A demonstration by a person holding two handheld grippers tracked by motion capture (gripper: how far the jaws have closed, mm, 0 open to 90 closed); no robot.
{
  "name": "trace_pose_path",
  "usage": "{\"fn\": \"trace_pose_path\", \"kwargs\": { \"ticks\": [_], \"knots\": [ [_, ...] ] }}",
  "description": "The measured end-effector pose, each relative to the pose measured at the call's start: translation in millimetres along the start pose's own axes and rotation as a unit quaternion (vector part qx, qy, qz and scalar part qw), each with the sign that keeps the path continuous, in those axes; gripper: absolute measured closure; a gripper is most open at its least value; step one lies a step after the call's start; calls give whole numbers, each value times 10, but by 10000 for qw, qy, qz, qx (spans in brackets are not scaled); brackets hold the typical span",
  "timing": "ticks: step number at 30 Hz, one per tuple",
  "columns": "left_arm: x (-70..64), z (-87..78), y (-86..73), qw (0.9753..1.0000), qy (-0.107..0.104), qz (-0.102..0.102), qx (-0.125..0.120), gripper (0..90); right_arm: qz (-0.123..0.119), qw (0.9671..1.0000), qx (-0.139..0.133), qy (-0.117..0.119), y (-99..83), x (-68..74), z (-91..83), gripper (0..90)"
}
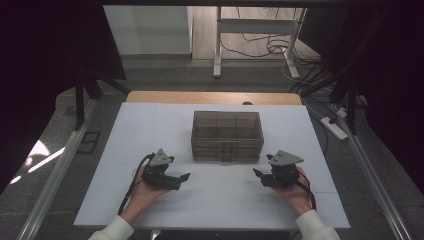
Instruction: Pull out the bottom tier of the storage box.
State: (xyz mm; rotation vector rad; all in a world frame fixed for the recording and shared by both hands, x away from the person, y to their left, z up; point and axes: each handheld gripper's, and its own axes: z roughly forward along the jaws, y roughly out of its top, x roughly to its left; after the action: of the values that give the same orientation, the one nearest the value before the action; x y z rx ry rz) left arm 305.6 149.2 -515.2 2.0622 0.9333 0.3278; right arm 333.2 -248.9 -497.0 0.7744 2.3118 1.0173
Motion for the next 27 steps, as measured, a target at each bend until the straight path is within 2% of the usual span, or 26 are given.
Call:
{"fn": "trace_pose_path", "kwargs": {
  "ticks": [9, 14, 21, 27],
  "knots": [
    [25, 156, 96, 10000, 59, 17, 77, 142, 131, 9999, 19, 1, 17, -81, 103, 304],
    [28, 232, 125, 9999, 53, 27, 117, 153, 112, 9999, 73, 23, 6, -90, 137, 323],
    [5, 326, 173, 9998, 83, 66, 173, 185, 119, 9999, 108, 53, 3, -98, 168, 345],
    [-8, 396, 195, 9996, 173, 16, 229, 232, 155, 9997, 160, 40, -10, -119, 201, 363]
  ]
}}
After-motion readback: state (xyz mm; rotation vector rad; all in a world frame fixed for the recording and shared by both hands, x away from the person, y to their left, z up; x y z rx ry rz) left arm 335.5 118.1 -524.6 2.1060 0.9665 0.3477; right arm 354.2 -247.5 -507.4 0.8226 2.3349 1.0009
